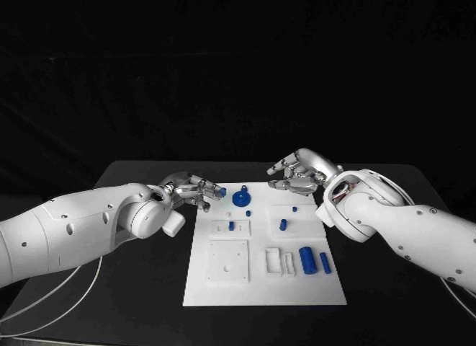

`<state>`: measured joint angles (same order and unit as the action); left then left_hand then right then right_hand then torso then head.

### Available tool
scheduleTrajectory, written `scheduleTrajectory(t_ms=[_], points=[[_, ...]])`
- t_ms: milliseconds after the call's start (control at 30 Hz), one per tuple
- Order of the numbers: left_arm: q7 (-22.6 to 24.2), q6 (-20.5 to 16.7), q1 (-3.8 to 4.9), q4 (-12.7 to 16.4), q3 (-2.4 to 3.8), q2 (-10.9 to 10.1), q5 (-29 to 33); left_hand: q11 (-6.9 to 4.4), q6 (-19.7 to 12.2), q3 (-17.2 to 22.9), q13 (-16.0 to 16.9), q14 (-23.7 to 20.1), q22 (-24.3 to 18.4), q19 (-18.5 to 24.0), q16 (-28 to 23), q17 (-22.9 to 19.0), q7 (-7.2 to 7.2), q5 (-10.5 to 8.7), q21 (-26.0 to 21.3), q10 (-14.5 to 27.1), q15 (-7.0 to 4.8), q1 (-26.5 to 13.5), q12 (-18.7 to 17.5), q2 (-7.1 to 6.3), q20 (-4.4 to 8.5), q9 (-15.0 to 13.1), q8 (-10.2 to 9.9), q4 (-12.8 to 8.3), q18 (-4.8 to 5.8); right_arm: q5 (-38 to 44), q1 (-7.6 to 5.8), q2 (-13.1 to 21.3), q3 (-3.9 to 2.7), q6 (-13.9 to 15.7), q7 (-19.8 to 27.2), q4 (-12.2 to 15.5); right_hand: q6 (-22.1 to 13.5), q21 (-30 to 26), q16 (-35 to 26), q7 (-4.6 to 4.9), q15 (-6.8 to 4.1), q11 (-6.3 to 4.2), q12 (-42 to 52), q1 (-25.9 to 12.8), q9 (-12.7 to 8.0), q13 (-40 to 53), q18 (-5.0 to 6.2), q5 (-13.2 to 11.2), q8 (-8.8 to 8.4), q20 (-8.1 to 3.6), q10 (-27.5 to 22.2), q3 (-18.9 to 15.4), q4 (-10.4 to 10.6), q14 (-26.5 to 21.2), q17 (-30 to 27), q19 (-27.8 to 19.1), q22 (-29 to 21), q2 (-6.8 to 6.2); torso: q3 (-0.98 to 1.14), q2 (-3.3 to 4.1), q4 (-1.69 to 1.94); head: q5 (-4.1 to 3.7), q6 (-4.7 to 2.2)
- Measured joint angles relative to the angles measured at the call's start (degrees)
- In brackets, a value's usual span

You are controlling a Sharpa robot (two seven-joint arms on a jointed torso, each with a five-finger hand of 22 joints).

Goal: Assemble the parts on the task board

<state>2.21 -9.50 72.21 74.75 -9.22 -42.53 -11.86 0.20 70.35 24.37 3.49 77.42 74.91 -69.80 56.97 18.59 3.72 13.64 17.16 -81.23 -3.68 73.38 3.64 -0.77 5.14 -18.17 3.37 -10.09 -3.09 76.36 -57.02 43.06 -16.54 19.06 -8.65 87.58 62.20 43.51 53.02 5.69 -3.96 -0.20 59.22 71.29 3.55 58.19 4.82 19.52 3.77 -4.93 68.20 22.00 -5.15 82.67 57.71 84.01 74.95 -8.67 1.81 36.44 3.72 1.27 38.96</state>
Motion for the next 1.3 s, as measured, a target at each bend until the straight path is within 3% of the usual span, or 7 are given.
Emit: scheduleTrajectory(t_ms=[300,467,700,967,1300], points=[[1.7,2.1,-0.05,2.2,0.03,-1.2,11.1,0.01,-0.3,-0.1,0.0,0.0,0.0,0.2,0.0,0.0,-0.05,0.39,0.0,0.0,0.0,-0.8,0.0,0.4,-0.2,0.0,0.2,-0.9,0.0,1.0,1.3,-0.5,0.2,3.4,3.8,2.1,0.0,0.0,0.0,0.0,0.0,0.0,0.0,0.1,0.0,0.2,0.01,-0.9,0.0,-0.18,0.0,-0.5,-1.7,0.0,0.0,-0.2,0.0,0.38,-0.01,-0.01,-0.1,-0.15,-1.18],[2.4,3.0,-0.26,3.4,0.03,-1.6,14.2,0.2,-0.4,-0.1,0.0,0.0,0.0,0.2,0.0,0.0,-0.04,1.4,0.0,-0.2,0.0,-1.1,-0.1,0.3,-0.2,0.0,0.2,-1.2,0.0,2.4,1.84,-1.4,0.49,7.1,7.0,1.9,0.4,-1.7,-1.4,-0.01,-0.22,-0.05,-0.4,1.5,0.0,-0.4,-0.01,-1.8,0.0,-0.18,0.0,-3.1,-3.3,-0.2,-0.9,-0.2,0.0,0.44,-0.02,-0.04,0.01,-0.32,-1.75],[2.9,4.1,-0.52,4.6,0.03,-1.8,16.7,0.02,-0.5,-0.1,0.0,0.0,0.0,0.2,0.0,0.1,-0.08,3.17,0.0,-0.4,0.01,-1.7,-0.1,0.36,-0.19,0.0,0.2,-1.5,0.0,6.7,2.97,-2.5,0.97,12.9,11.2,1.4,0.2,-3.7,-2.2,0.23,-0.22,0.0,-1.2,3.4,0.0,-1.4,-0.01,-7.2,0.0,-0.18,-0.4,-6.8,-4.2,-0.2,-1.8,-0.2,0.0,0.1,-0.04,-0.01,0.05,-0.34,-2.33],[3.3,5.4,-0.64,5.3,0.03,-1.8,18.4,0.01,-0.4,0.1,0.0,-0.2,0.0,0.4,0.0,0.3,-0.38,5.0,0.0,-0.8,-0.18,-2.9,-0.1,0.46,0.0,0.0,0.1,-2.6,0.0,12.6,3.73,-3.8,2.47,17.6,14.0,0.8,0.0,-4.8,-3.0,0.09,-0.22,0.21,-1.8,4.5,0.0,-2.1,-0.01,-9.3,0.0,-0.18,-0.6,-8.3,-4.1,-0.2,-2.3,-0.2,0.0,-0.25,-0.04,0.03,0.07,-0.19,-2.71],[3.6,7.2,-0.68,6.0,0.05,-1.8,19.5,-0.23,-0.4,-0.1,0.0,-0.2,0.0,0.6,0.5,0.4,-0.36,6.41,0.5,-1.4,-0.2,-3.7,-0.3,0.72,0.2,-0.5,0.0,-3.6,0.0,17.0,4.52,-5.7,3.45,20.8,15.2,-0.3,0.0,-5.1,-3.0,0.08,-0.22,0.21,-2.0,5.1,0.0,-2.1,-0.01,-10.9,0.0,-0.18,-0.6,-8.4,-4.1,-0.2,-2.3,-0.2,0.0,-0.39,0.0,0.03,0.13,-0.18,-2.83]])
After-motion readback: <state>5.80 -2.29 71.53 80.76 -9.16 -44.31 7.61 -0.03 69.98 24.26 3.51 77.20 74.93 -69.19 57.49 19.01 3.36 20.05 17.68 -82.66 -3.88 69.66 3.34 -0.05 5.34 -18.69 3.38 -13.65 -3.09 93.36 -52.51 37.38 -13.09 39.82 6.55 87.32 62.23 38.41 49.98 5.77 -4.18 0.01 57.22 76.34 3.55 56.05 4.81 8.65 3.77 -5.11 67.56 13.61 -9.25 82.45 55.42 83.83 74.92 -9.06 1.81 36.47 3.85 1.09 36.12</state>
